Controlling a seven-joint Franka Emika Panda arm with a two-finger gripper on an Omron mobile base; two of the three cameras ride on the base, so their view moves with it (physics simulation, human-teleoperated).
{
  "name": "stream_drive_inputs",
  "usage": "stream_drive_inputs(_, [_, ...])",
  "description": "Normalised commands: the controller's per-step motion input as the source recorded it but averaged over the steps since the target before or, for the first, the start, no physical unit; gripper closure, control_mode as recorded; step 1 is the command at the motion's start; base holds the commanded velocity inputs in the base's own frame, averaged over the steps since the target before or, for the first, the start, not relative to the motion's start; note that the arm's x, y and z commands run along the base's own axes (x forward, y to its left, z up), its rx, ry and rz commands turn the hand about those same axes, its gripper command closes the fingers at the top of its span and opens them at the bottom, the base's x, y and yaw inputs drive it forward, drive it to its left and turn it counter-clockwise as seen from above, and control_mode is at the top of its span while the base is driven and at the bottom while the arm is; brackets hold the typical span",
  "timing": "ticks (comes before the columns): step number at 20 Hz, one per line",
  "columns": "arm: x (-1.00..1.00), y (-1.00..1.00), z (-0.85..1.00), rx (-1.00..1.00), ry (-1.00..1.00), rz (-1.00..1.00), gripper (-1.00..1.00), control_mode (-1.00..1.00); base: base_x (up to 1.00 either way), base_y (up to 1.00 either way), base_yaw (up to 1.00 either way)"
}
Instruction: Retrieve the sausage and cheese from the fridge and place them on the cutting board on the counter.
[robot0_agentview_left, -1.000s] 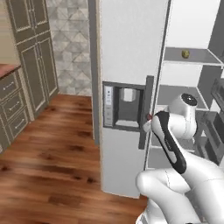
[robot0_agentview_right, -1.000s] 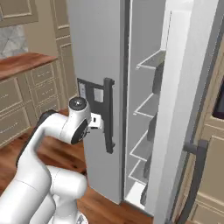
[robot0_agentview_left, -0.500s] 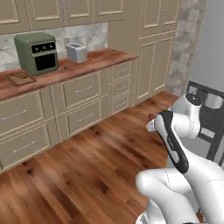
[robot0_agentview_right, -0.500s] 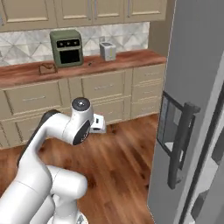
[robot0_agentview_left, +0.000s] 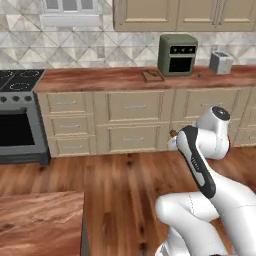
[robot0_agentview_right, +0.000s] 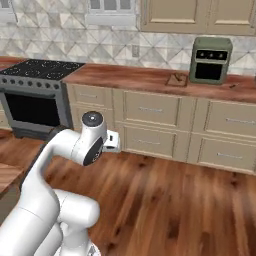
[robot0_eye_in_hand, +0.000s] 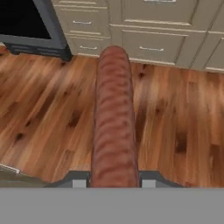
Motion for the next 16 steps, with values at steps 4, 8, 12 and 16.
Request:
stream_drive_inputs(4, [0.00, 0.00, 0.00, 0.00, 0.00, 0.00, 1.00, 1.00, 0.00, 0.00, 1.00])
stream_drive_inputs(8, [0.00, 0.00, 0.00, 0.00, 0.00, 0.00, 1.00, 1.00, 0.28, -0.08, 0.76])
stream_drive_inputs(12, [0.00, 0.00, 0.00, 0.00, 0.00, 0.00, 1.00, 1.00, 0.63, -0.28, 0.18])
stream_drive_inputs(16, [0.00, 0.00, 0.00, 0.00, 0.00, 0.00, 1.00, 1.00, 0.73, -0.34, 0.01])
